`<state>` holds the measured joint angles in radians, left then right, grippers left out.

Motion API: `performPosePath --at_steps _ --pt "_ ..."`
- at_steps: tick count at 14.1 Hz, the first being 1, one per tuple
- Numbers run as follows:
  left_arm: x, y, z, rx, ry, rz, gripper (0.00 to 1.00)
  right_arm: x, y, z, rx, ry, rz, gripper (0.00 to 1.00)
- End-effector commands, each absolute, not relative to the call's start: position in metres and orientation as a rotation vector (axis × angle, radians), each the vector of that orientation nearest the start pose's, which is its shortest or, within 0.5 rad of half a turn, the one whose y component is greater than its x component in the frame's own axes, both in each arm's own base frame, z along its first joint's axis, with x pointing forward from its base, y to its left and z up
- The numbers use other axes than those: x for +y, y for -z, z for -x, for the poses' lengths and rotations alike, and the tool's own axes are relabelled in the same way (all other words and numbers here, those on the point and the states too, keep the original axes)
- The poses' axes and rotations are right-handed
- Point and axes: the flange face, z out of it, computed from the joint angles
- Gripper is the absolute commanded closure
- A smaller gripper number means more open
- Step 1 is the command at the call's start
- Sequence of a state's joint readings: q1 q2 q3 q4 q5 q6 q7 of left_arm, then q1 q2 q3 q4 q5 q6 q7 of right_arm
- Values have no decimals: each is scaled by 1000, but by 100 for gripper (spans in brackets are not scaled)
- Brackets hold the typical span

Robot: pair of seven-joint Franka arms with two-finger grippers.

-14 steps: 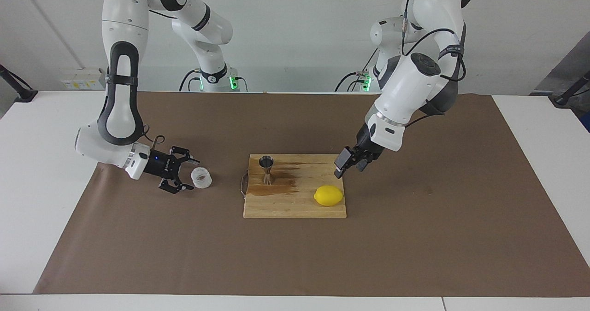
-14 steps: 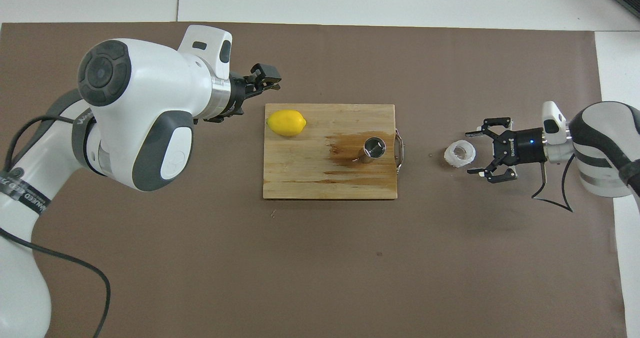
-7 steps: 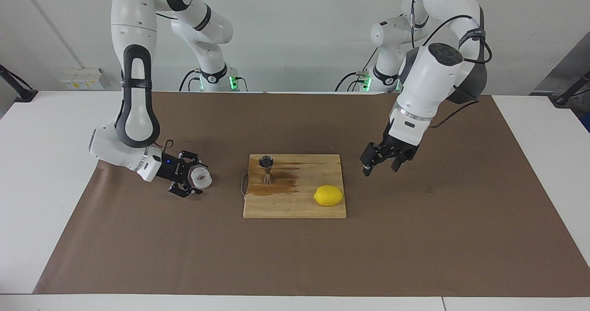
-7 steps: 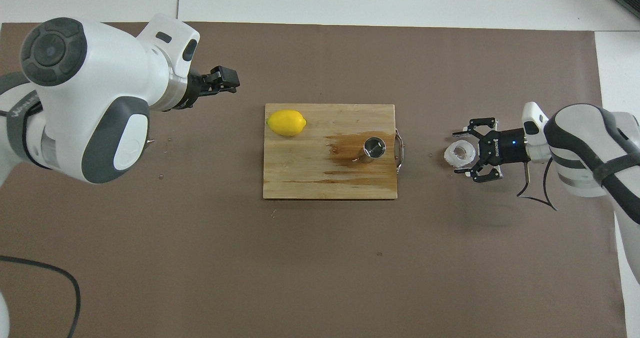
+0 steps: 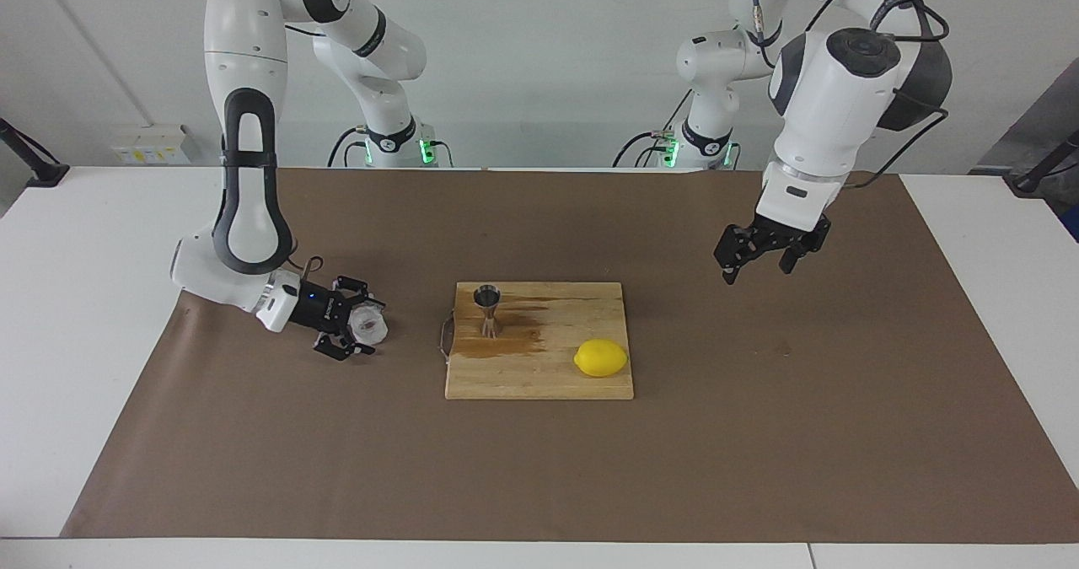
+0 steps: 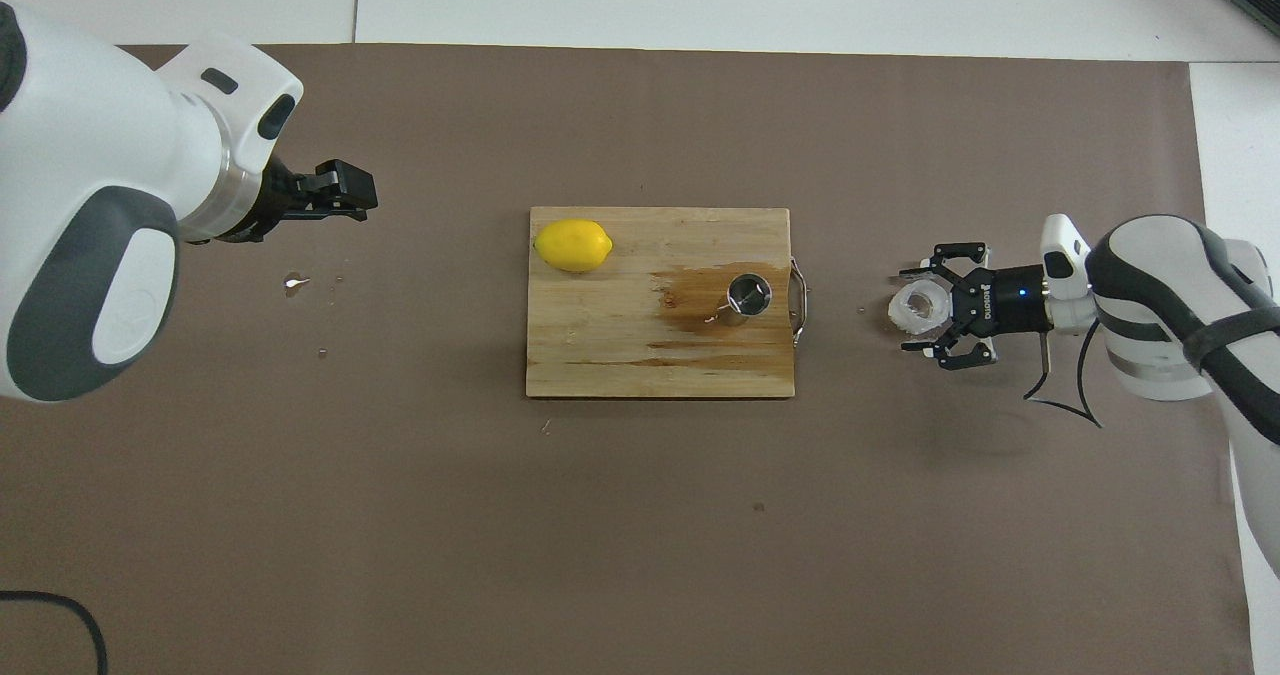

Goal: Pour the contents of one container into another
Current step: 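Close the right gripper on the white cup while the left gripper retracts, then lift the white cup with the right gripper over the dark cup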

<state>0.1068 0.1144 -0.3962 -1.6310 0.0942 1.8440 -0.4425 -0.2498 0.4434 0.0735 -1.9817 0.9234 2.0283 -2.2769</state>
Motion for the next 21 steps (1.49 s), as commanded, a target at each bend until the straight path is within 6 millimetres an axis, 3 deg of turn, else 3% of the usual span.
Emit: performPosePath --at_steps 1,2,3,6,7,11,13,15,18,21 --pt "-116 -578 -574 -93 159 3072 0 -58 -230 -580 -1662 799 1795 54" --pt "-97 -587 -574 -27 174 3070 0 -58 -231 -580 -1661 800 1799 74" --pt "-80 -590 -575 22 177 3065 0 -59 -232 -582 -1659 802 1800 85" --pt "-54 -590 -577 97 166 3056 0 -51 -242 -585 -1621 788 1819 85" --pt "-51 -592 -576 134 168 3051 0 -38 -251 -590 -1607 779 1823 85" --pt "-38 -606 -563 142 135 3089 0 9 -324 -596 -1588 716 1899 85" --pt "-35 -623 -552 106 147 3140 0 27 -353 -593 -1567 641 1967 85" --pt "-34 -625 -547 99 137 3140 0 44 -374 -590 -1560 583 2018 84" --pt "-33 -624 -547 94 133 3141 0 65 -396 -587 -1571 470 2112 81" --pt "-33 -624 -546 96 130 3141 0 100 -407 -588 -1603 402 2148 81"
